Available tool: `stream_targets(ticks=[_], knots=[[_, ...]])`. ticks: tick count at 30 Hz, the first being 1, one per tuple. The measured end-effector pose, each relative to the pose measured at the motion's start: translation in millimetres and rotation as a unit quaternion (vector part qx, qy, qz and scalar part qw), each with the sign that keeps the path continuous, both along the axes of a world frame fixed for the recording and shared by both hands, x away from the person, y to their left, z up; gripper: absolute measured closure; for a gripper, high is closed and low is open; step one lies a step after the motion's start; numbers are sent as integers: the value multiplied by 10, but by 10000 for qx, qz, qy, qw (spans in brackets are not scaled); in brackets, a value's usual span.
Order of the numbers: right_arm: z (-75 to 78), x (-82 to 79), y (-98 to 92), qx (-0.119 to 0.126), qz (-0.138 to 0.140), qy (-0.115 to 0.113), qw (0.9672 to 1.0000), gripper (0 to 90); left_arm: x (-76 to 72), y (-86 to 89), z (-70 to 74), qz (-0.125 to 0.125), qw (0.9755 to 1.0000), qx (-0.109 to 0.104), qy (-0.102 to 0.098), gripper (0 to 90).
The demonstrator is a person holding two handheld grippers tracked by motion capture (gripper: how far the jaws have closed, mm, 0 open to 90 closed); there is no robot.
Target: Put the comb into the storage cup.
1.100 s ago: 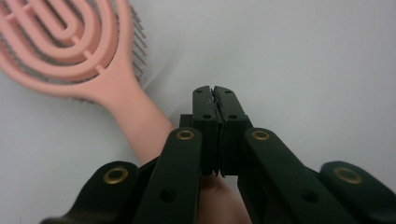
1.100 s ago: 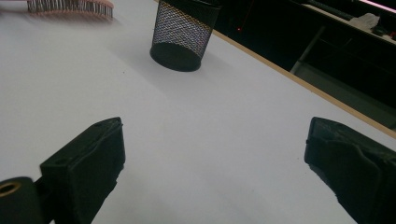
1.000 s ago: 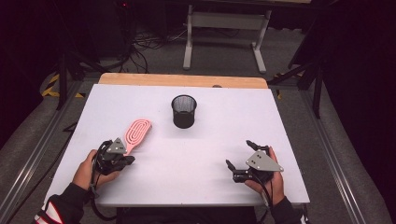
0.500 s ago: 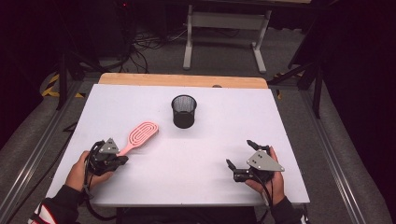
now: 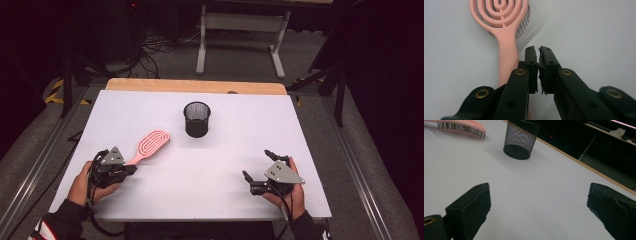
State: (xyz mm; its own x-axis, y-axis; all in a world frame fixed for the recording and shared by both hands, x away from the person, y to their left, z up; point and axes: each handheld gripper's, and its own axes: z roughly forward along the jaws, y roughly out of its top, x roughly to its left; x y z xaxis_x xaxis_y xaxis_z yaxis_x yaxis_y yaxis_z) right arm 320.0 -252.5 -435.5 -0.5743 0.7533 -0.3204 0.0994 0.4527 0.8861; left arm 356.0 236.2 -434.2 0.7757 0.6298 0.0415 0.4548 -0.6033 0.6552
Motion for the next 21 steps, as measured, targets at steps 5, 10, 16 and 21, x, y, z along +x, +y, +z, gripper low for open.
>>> stream_targets(ticks=[5,10,16,21], knots=[[-2,1,1,1,8,9,10000,57,-15,33,51,71,9999,-64,-119,826],[0,1,-3,7,6,5,10000,57,-18,62,80,219,9996,-88,-177,787],[0,2,-1,-6,0,10,10000,57,-20,73,109,373,9988,-92,-300,671],[-1,4,-1,-8,5,15,10000,56,-13,76,115,577,9978,-18,-339,503]])
